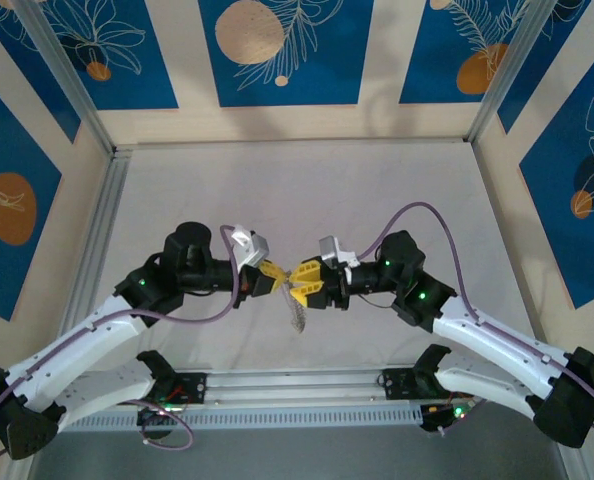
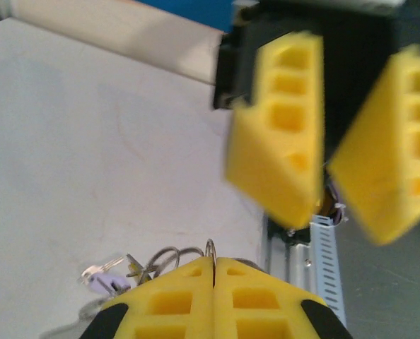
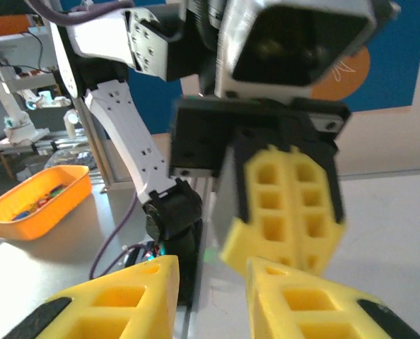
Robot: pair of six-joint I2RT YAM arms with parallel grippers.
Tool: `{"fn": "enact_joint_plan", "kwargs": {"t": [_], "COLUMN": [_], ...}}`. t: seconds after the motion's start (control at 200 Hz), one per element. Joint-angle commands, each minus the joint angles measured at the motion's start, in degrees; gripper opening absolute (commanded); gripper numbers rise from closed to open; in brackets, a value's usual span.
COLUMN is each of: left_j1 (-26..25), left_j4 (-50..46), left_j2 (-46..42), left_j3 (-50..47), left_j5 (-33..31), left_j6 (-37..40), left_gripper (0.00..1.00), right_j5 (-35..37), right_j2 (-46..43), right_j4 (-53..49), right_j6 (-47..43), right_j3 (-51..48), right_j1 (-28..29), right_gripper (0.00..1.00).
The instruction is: Put the keys on the keyring
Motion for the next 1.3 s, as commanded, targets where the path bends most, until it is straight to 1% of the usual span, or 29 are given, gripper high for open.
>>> {"fn": "enact_joint_plan", "kwargs": {"t": [0.0, 0.06, 0.175, 0.285, 0.35, 0.45, 0.59, 0.645, 0.805, 1.03, 1.295], "left_j1": [2.0, 3.5, 5.2, 5.5, 5.5, 5.5, 5.4, 5.2, 4.3, 3.6, 2.6], "left_j4": [1.1, 1.4, 2.2, 1.4, 0.3, -0.3, 0.5, 1.0, 0.4, 1.8, 3.3], "left_j2": [-2.0, -2.1, -1.8, -1.7, -1.9, -2.9, -4.5, -5.0, -4.9, -4.3, -4.1], "left_j3": [-0.3, -0.7, -0.7, 0.2, 0.8, 1.2, 1.1, 1.3, 2.2, 2.4, 2.3], "left_j5": [0.0, 1.3, 2.9, 3.7, 4.3, 6.4, 9.3, 10.1, 11.4, 12.5, 12.8], "left_j6": [0.0, -0.2, -0.4, 0.3, 1.0, 1.3, 0.9, 0.6, 0.9, 0.9, 0.4], "left_gripper": [0.00, 0.00, 0.00, 0.00, 0.00, 0.00, 0.00, 0.00, 0.00, 0.00, 0.00], "right_j5": [-0.4, -0.4, -0.1, 0.7, 1.1, -0.9, -5.0, -6.7, -9.9, -11.2, -12.5], "right_j2": [-0.7, -0.8, -1.7, -3.6, -4.9, -5.6, -2.8, -0.9, 4.1, 6.0, 8.5], "right_j4": [0.5, 0.0, -1.7, -4.3, -5.6, -6.3, -5.2, -4.6, -3.6, -1.9, 1.5], "right_j6": [0.1, 0.1, 0.2, 0.5, 1.2, 3.4, 5.3, 5.7, 6.0, 6.4, 7.5], "right_j3": [1.3, 1.4, 1.3, 0.5, -0.4, -1.4, -0.9, -0.3, 1.2, 2.1, 3.3], "right_j1": [0.2, 0.2, 0.0, -0.9, -1.9, -4.2, -6.0, -6.0, -5.1, -4.2, -2.9], "right_gripper": [0.37, 0.41, 0.53, 0.60, 0.61, 0.58, 0.43, 0.40, 0.36, 0.28, 0.26]}}
